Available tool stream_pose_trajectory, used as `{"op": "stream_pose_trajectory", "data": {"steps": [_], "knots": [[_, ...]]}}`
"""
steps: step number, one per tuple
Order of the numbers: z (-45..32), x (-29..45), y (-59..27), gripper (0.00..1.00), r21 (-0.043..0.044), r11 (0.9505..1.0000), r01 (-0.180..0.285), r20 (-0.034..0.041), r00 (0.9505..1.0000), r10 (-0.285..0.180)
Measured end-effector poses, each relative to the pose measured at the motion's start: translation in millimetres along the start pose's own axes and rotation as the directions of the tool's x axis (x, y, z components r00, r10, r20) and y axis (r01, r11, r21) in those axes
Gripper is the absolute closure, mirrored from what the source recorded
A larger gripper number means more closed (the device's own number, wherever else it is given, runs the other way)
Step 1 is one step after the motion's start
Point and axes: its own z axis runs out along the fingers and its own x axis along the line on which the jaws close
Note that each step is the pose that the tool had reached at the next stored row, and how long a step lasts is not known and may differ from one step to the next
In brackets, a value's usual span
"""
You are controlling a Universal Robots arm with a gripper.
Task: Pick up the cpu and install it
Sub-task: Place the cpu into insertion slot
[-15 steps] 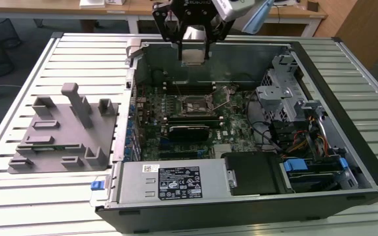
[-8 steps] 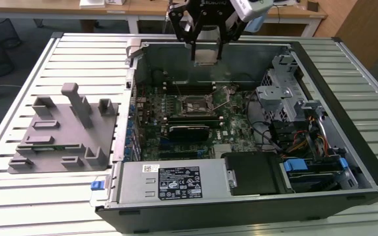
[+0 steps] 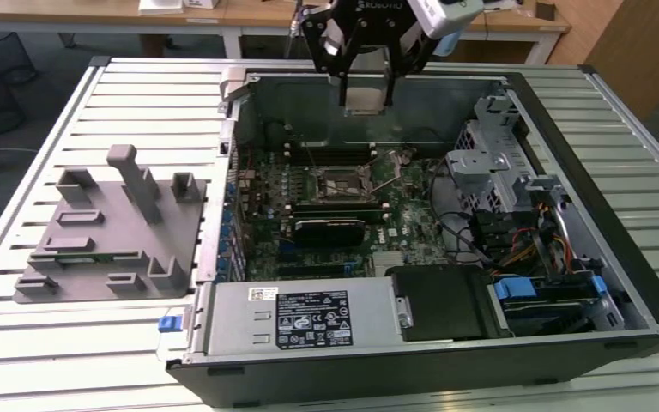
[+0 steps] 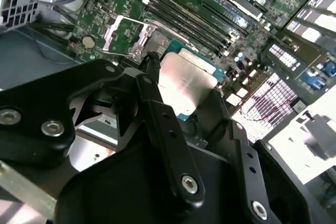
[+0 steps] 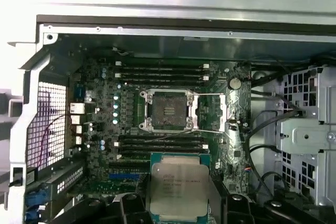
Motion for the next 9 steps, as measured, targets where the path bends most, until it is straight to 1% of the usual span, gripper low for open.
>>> {"op": "stream_pose_trajectory", "data": {"steps": [3, 5, 7, 9], "knots": [[0.5, 0.0, 0.0, 0.47, 0.0009, 0.9986, -0.052, 0.0018, 0.9986, 0.052], [0.9, 0.0, 0.0, 0.47, 0.0014, 0.9961, -0.088, 0.0031, 0.9961, 0.088], [1.3, 0.0, 0.0, 0.47, 0.0019, 0.9922, -0.125, 0.0045, 0.9922, 0.125], [1.9, 0.0, 0.0, 0.47, 0.0021, 0.9871, -0.160, 0.0060, 0.9871, 0.160]]}}
